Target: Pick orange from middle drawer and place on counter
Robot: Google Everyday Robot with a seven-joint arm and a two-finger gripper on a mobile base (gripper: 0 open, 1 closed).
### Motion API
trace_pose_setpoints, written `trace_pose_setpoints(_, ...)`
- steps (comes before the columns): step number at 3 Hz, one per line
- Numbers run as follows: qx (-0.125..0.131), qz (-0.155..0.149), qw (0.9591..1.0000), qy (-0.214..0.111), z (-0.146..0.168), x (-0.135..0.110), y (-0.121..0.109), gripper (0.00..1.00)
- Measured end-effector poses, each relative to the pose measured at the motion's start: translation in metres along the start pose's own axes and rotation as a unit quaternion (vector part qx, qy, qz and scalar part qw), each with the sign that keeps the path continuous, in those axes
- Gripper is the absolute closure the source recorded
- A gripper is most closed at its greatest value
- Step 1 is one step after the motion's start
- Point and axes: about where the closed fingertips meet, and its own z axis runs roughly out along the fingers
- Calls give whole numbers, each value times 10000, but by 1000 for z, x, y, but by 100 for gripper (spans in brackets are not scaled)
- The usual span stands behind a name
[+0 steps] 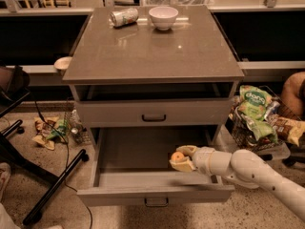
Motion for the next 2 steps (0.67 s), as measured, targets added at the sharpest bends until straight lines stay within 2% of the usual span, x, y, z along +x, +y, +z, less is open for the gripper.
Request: trace_pose_setpoints(2,-75,114,9999,-60,-7,-6,-7,100)
